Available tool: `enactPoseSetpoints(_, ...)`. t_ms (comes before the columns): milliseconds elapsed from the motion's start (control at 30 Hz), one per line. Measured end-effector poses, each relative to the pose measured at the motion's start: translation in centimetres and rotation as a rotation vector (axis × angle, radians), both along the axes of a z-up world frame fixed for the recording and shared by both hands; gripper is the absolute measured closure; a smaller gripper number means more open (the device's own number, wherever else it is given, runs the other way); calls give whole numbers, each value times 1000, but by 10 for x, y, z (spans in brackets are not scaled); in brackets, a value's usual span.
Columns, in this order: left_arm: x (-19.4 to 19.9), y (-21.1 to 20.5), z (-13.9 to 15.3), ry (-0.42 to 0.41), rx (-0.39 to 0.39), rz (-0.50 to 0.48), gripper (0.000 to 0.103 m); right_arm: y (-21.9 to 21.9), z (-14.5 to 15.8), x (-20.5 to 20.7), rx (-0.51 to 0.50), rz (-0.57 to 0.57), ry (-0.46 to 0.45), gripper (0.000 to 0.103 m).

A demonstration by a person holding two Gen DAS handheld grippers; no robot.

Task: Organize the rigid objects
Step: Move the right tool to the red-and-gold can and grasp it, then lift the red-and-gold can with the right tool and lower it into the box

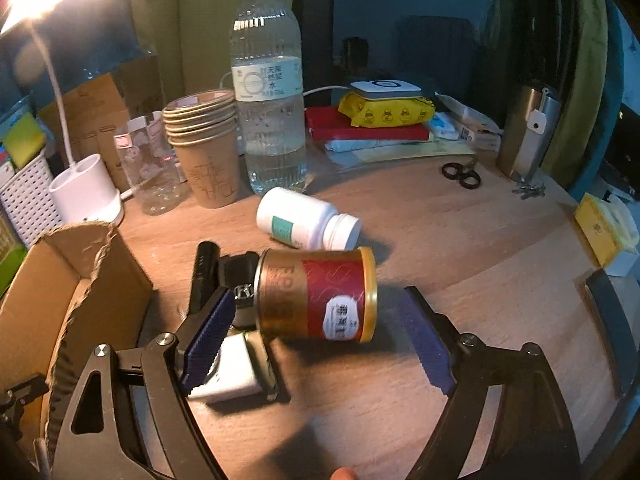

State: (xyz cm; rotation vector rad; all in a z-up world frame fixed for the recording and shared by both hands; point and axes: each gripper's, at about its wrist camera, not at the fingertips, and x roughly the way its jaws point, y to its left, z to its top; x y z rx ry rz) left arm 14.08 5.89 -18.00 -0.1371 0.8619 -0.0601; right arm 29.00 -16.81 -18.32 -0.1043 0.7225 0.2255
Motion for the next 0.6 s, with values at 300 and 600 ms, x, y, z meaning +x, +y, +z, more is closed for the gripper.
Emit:
enactPoseSetpoints(300,0,0,0,0,0,0,74,2,-9,14,-21,-7,29,17)
enactPoseSetpoints(600,0,0,0,0,0,0,74,6,-12,13,-28,-3,41,38)
